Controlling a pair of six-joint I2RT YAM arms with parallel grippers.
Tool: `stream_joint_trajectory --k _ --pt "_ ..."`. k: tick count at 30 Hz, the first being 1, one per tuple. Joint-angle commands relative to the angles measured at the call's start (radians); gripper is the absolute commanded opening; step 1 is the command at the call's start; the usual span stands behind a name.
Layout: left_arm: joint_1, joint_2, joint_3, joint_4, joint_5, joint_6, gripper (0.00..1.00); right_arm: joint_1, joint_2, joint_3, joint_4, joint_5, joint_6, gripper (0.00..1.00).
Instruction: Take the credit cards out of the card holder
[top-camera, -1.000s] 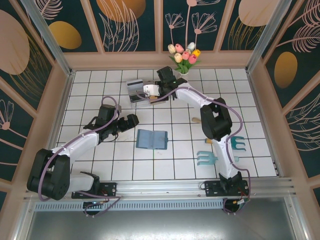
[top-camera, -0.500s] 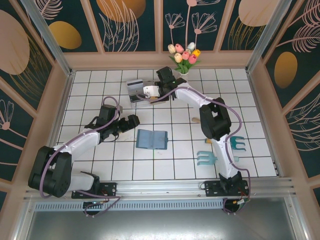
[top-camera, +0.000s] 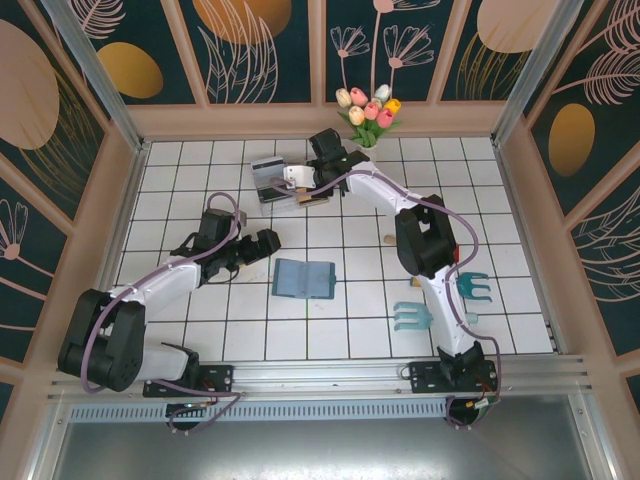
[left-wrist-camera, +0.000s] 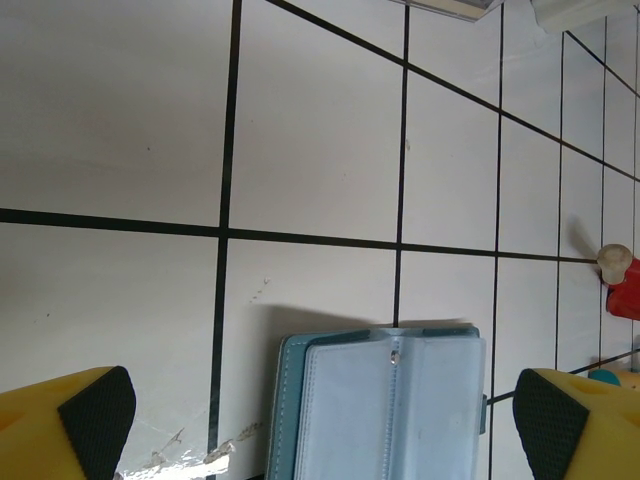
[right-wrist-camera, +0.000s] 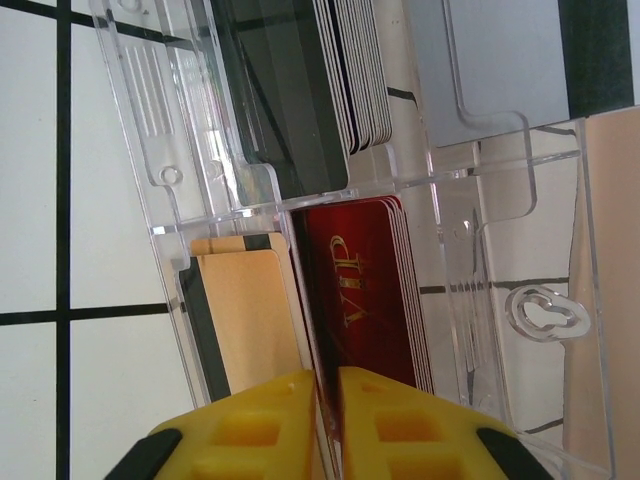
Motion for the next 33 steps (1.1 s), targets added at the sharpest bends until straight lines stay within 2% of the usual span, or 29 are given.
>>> stream_joint_trajectory --k 1,9,23,27,33 --pt "0.008 0.011 -0.008 0.025 0.022 0.018 0.99 0.007 0.016 0.029 0.007 -0.001 0.018 0.18" --pt "0.008 0.010 -0.012 0.026 0.027 0.018 0.99 0.008 0.015 0.038 0.045 0.026 0.047 0.19" --pt "0.009 -0.010 -0.012 0.020 0.031 0.017 0.98 0.002 -0.040 0.030 0.105 0.034 0.231 0.19" --pt "0.009 -0.027 -0.017 0.014 0.026 0.018 0.99 0.001 -0.119 -0.016 0.128 -0.019 0.357 0.21" --pt "0.007 -0.061 -0.024 0.001 0.016 0.022 0.98 0.002 -0.308 -0.207 0.181 -0.138 0.632 0.21"
